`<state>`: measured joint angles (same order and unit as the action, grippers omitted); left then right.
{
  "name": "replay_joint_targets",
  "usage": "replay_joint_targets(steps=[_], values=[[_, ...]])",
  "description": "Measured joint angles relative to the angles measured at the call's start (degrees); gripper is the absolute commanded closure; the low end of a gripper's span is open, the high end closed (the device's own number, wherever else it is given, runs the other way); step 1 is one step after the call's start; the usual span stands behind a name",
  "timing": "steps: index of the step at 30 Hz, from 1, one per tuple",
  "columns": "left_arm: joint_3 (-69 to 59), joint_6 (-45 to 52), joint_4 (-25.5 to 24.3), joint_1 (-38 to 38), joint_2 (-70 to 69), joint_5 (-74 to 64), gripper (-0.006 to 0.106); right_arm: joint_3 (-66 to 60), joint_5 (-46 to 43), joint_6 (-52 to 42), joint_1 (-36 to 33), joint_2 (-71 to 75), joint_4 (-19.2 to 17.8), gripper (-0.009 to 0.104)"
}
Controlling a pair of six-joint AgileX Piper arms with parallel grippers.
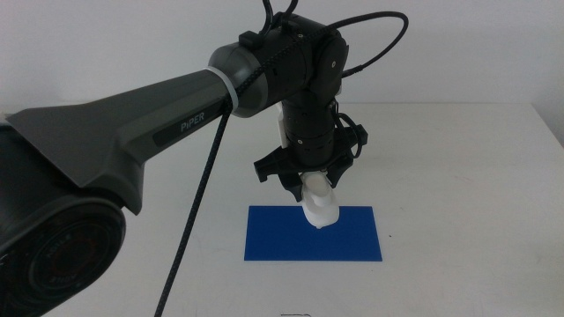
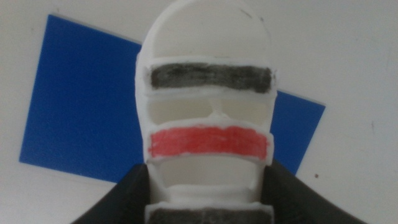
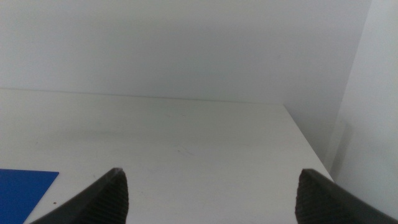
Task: Use one arm to grab the shoe from the table and place it on the mat.
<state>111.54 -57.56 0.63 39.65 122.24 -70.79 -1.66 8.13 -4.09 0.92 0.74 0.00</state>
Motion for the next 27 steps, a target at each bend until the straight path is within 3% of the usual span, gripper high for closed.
replay_joint_targets(steps=[7, 16, 27], values=[[0.29, 0.42, -1.64, 0.06, 0.18, 0.00, 0.102, 0.00, 0.00, 0.00, 0.00, 0.00, 0.00, 0.001], [0.29, 0.42, -9.09, 0.06, 0.18, 0.00, 0.102, 0.00, 0.00, 0.00, 0.00, 0.00, 0.00, 0.001], [2.16, -2.85, -0.63, 0.62, 4.30, 0.09, 0.102, 0.00, 0.00, 0.00, 0.00, 0.00, 0.00, 0.001]])
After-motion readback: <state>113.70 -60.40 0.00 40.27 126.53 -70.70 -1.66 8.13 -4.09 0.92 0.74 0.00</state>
